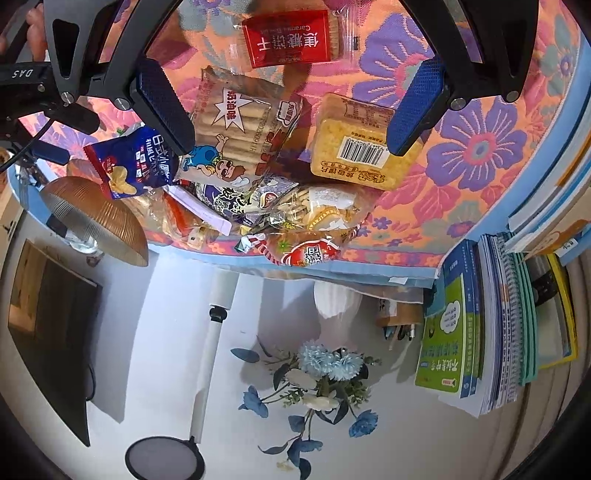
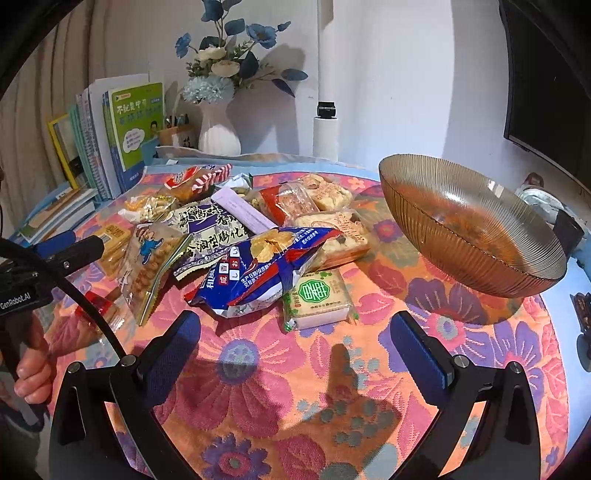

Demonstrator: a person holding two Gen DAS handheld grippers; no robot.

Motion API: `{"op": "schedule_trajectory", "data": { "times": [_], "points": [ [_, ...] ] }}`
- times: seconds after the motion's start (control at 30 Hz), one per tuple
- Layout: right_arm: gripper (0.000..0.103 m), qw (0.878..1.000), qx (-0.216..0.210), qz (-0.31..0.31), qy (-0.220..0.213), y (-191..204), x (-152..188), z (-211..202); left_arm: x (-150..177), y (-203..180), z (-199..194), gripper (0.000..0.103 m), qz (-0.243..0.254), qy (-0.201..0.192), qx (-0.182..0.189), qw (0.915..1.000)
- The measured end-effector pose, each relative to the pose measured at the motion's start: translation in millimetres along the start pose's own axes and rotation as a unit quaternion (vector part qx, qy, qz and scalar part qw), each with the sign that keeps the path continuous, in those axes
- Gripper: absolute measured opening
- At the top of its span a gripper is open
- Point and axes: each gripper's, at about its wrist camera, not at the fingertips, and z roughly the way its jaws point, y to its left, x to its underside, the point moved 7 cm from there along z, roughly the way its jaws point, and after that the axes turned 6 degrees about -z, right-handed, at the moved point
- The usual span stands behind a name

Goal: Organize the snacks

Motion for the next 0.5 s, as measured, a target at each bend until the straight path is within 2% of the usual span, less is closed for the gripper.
{"op": "schedule_trajectory", "data": {
  "times": [0.17, 0.33, 0.5],
  "points": [
    [0.103, 1.000, -0.002, -0.002, 0.002, 0.9, -0.3, 0.7, 2.0, 8.7, -10.4, 0.103, -0.002, 0.025, 0.037, 0.9990],
    [0.103, 1.000, -0.011, 0.001, -0.001, 0.8, -0.8, -0.2, 8.0, 20.7, -33.3, 0.103, 0.010, 0.039, 0.048, 0.9980],
    [0.103, 1.000, -0.015, 0.005, -0.013, -0.6, -2.1, -6.7, 20.9, 17.7, -37.8, 0.103, 0.042, 0.056, 0.031, 0.9971]
  ]
}}
